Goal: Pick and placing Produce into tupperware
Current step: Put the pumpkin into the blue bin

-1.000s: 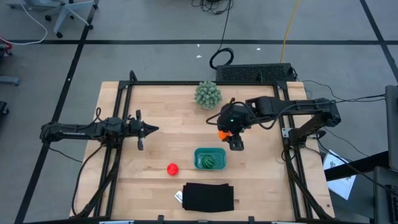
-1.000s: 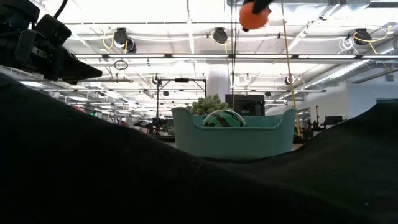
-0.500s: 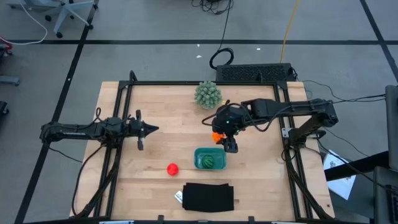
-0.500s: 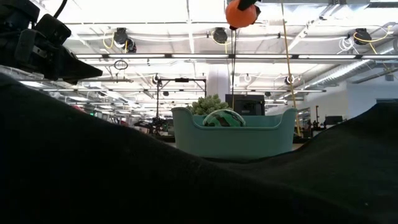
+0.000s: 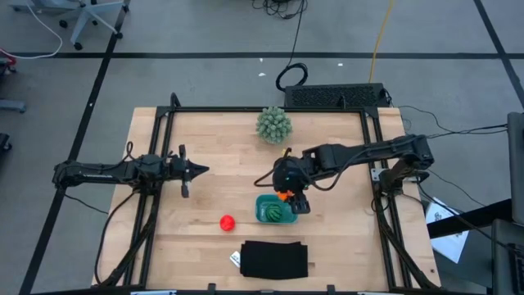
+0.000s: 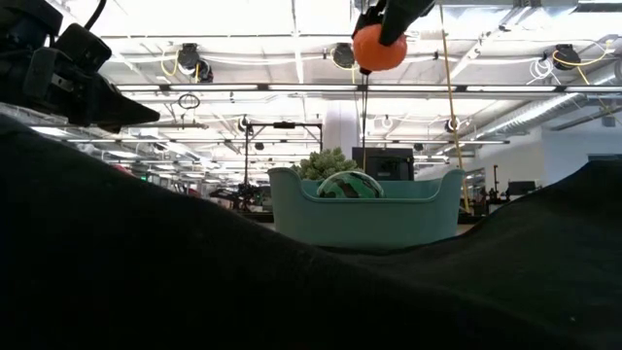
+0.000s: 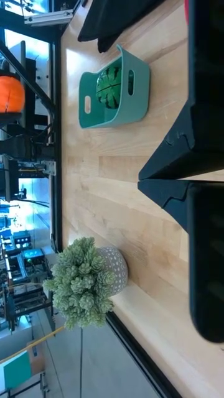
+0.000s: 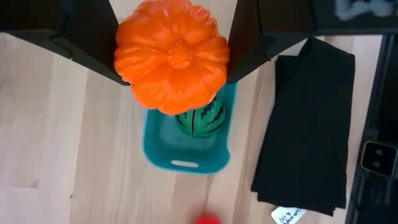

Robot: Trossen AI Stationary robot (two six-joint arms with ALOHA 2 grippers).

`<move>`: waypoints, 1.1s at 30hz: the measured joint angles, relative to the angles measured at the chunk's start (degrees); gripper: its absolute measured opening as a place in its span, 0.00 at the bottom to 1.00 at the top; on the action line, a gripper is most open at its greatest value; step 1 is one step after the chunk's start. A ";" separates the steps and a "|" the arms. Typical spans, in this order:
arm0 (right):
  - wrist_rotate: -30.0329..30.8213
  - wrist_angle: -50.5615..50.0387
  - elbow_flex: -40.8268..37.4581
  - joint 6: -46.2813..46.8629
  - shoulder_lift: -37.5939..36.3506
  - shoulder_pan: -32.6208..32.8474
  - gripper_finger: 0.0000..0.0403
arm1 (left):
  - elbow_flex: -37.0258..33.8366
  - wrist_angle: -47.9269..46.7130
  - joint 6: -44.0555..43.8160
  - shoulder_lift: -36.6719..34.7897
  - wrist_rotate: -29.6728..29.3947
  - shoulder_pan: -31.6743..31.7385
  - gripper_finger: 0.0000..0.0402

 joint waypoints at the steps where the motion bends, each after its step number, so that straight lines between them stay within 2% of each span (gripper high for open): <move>1: 0.00 -0.01 0.00 0.00 0.03 0.00 0.58 | 0.00 -0.18 0.00 0.00 0.00 0.00 0.01; 13: -1.44 3.25 -0.70 1.31 0.71 0.65 0.58 | 0.00 -0.88 -0.29 0.00 -0.02 0.00 0.01; 22: -1.46 10.07 -9.20 1.68 1.05 1.54 0.58 | 0.00 -1.08 -0.43 0.00 -0.02 0.00 0.01; 33: -1.46 21.63 -19.72 8.00 1.05 3.03 0.57 | 0.00 -1.14 -0.42 0.00 -0.03 -0.01 0.01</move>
